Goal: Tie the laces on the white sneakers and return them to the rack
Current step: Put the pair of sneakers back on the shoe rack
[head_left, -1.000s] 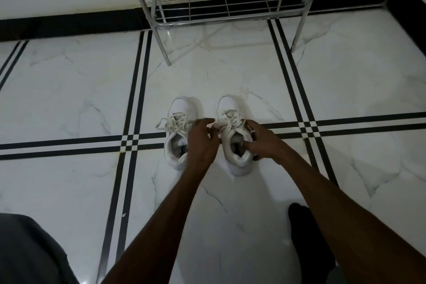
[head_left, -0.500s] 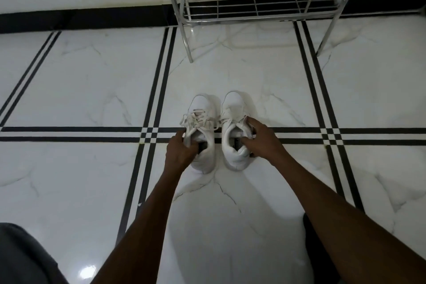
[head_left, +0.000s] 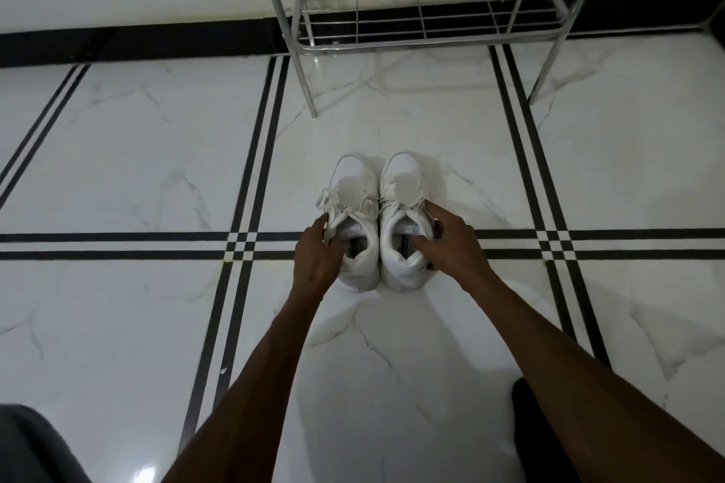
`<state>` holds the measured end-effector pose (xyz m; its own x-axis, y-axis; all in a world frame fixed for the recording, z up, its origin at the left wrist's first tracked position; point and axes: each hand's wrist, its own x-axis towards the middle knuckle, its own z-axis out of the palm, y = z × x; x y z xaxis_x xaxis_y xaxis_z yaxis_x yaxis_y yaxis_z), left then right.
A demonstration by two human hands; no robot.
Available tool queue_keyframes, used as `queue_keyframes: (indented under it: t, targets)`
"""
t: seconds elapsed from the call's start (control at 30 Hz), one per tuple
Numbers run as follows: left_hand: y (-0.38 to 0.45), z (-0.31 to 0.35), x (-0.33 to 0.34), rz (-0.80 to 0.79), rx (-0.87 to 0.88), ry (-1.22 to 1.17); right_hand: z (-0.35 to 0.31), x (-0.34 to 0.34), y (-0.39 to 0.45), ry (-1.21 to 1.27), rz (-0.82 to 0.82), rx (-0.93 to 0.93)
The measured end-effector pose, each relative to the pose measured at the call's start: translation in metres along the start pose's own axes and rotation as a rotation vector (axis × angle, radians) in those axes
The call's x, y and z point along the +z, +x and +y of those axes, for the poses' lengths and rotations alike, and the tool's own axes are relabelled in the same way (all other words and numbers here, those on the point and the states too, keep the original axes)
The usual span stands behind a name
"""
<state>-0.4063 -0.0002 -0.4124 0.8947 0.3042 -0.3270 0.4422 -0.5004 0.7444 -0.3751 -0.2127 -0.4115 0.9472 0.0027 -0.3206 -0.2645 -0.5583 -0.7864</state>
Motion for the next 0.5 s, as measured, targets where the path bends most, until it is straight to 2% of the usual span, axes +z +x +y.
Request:
queue_keyframes:
  t: [0.27, 0.5]
  targets:
    - [0.005, 0.078, -0.011, 0.079, 0.016, -0.043, -0.048, -0.061, 0.013, 0.075, 0.04, -0.048]
    - [-0.034, 0.209, -0.073, 0.074, 0.007, -0.062, -0.155, -0.167, -0.012, 0.122, 0.016, -0.026]
